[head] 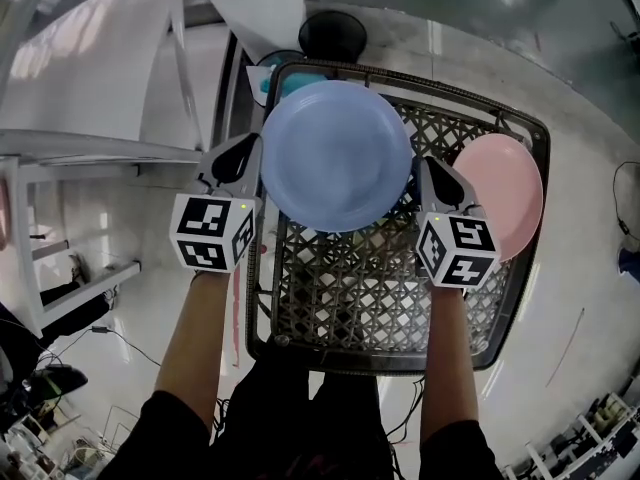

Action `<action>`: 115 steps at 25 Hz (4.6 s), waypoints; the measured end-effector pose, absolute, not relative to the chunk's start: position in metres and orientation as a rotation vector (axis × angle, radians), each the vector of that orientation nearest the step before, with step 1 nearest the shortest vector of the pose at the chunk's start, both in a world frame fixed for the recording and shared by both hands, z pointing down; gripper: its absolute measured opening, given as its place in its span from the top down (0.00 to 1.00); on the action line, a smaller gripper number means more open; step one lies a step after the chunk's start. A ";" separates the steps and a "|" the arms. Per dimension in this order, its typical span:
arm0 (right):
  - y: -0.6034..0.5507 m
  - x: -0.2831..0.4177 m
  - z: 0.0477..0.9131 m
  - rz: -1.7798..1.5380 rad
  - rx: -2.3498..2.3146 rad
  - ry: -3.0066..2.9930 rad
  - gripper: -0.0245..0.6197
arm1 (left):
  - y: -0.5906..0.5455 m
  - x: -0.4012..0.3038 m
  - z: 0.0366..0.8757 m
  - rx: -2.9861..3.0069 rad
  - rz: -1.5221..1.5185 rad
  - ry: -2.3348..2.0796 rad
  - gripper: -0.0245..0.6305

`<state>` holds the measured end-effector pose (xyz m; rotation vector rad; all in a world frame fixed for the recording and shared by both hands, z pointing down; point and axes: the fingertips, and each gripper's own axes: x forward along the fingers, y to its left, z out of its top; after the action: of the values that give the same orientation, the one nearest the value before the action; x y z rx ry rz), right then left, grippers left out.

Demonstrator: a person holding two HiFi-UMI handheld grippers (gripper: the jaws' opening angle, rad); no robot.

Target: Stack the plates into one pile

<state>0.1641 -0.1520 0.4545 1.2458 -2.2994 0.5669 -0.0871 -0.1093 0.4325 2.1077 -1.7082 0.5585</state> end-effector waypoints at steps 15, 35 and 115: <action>-0.133 0.265 0.444 0.624 1.414 -2.258 0.95 | -0.116 0.005 0.425 2.220 0.604 -1.610 0.96; -0.117 0.289 0.402 0.497 1.659 -1.926 0.95 | -0.153 0.027 0.448 2.367 0.330 -1.279 0.96; -0.141 0.310 0.435 0.644 1.656 -1.919 0.83 | -0.173 0.087 0.485 2.161 0.602 -1.217 0.88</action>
<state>0.3102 -0.1409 0.4353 1.6563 -1.9193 0.6438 0.0872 -0.1726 0.4854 2.1606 -1.2167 0.6015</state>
